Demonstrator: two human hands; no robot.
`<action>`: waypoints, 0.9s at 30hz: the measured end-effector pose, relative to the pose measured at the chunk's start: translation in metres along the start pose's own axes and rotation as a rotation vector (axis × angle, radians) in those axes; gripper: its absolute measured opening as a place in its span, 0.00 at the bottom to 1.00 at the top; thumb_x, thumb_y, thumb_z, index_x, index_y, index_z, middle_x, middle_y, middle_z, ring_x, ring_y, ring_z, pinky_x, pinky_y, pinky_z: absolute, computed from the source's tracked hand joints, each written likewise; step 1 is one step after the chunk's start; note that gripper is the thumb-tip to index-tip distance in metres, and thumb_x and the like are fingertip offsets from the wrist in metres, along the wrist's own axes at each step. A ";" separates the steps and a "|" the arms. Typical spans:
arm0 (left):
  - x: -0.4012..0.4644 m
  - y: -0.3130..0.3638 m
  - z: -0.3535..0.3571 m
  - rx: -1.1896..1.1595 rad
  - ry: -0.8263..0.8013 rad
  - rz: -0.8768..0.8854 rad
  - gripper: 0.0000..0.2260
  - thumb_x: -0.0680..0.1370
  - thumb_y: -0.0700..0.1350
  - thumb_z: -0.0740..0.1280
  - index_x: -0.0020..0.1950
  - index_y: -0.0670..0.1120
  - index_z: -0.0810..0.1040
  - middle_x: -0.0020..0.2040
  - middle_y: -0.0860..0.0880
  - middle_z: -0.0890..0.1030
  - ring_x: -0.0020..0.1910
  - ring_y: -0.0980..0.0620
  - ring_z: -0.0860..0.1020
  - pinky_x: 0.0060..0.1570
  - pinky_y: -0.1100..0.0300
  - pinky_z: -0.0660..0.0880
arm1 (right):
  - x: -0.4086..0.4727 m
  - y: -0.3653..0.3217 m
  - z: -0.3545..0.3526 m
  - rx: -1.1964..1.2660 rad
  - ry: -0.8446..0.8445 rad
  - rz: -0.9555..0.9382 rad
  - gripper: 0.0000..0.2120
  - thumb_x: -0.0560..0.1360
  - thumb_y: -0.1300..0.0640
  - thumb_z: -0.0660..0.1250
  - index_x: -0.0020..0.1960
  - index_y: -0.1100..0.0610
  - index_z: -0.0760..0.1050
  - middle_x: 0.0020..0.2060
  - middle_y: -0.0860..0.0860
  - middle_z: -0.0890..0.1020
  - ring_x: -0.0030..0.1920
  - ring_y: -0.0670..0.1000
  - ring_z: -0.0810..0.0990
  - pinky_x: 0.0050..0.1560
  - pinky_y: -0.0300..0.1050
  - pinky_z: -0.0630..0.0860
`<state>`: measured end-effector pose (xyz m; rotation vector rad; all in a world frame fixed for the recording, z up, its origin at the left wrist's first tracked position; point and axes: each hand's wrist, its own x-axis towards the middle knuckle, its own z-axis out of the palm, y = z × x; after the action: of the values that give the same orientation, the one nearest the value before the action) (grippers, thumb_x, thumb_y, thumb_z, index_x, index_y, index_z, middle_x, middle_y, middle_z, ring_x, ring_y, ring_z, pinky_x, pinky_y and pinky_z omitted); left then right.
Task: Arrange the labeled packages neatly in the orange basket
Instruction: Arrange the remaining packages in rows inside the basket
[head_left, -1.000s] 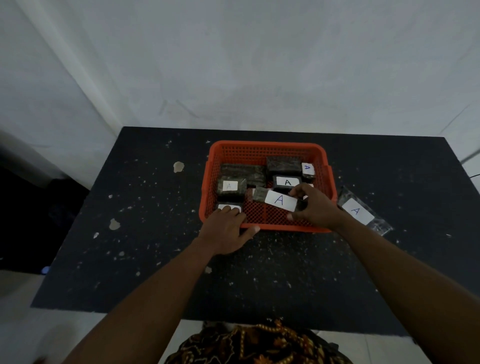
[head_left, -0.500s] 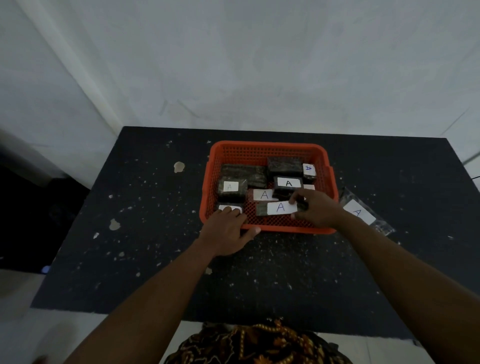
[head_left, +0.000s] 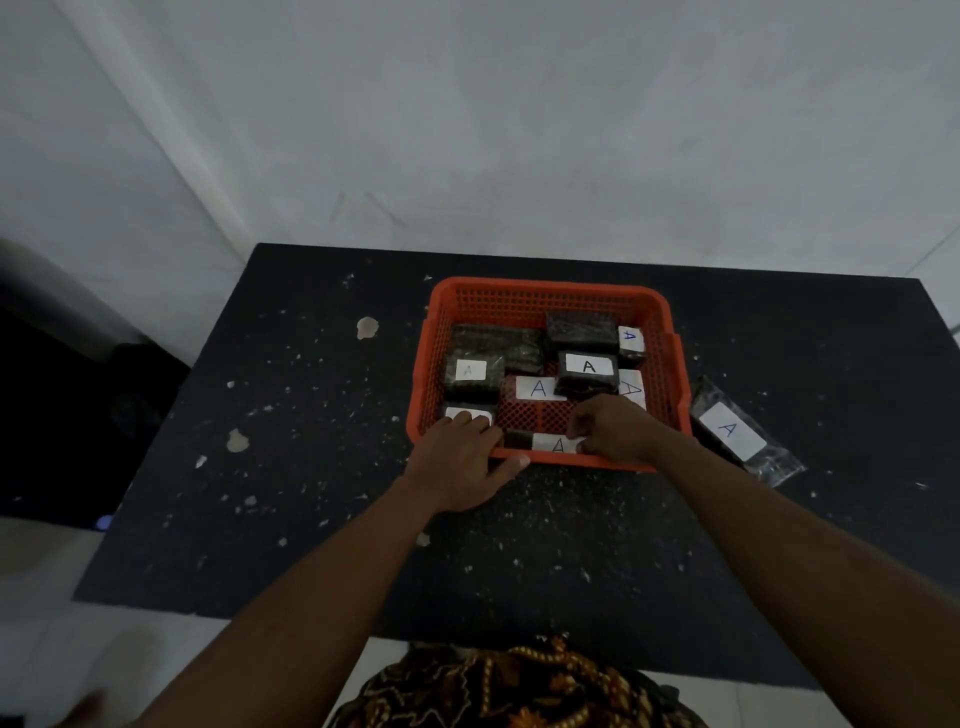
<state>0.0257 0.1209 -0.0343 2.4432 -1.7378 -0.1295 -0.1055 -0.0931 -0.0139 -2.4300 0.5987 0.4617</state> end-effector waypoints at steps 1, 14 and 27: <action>0.000 0.000 0.000 -0.004 0.005 0.003 0.30 0.78 0.69 0.45 0.46 0.48 0.76 0.44 0.49 0.77 0.43 0.51 0.73 0.41 0.55 0.68 | 0.003 -0.001 0.001 -0.008 -0.002 0.000 0.09 0.72 0.61 0.72 0.51 0.54 0.80 0.52 0.50 0.82 0.53 0.46 0.79 0.56 0.41 0.75; 0.000 0.002 -0.004 -0.026 -0.012 -0.008 0.28 0.77 0.69 0.48 0.49 0.48 0.77 0.46 0.49 0.78 0.45 0.50 0.73 0.45 0.53 0.71 | 0.027 -0.021 0.010 0.000 0.025 -0.010 0.05 0.71 0.65 0.72 0.47 0.59 0.84 0.46 0.54 0.85 0.47 0.48 0.81 0.48 0.38 0.74; 0.038 -0.044 -0.038 -0.258 0.431 -0.314 0.12 0.75 0.54 0.65 0.55 0.50 0.74 0.54 0.49 0.73 0.54 0.51 0.70 0.53 0.57 0.67 | 0.051 -0.042 -0.008 -0.087 0.312 -0.095 0.06 0.72 0.59 0.69 0.48 0.56 0.79 0.46 0.52 0.81 0.48 0.52 0.78 0.48 0.50 0.77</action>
<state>0.0844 0.1017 -0.0037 2.3157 -1.0859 0.1256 -0.0398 -0.0831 -0.0115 -2.6229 0.5974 0.0694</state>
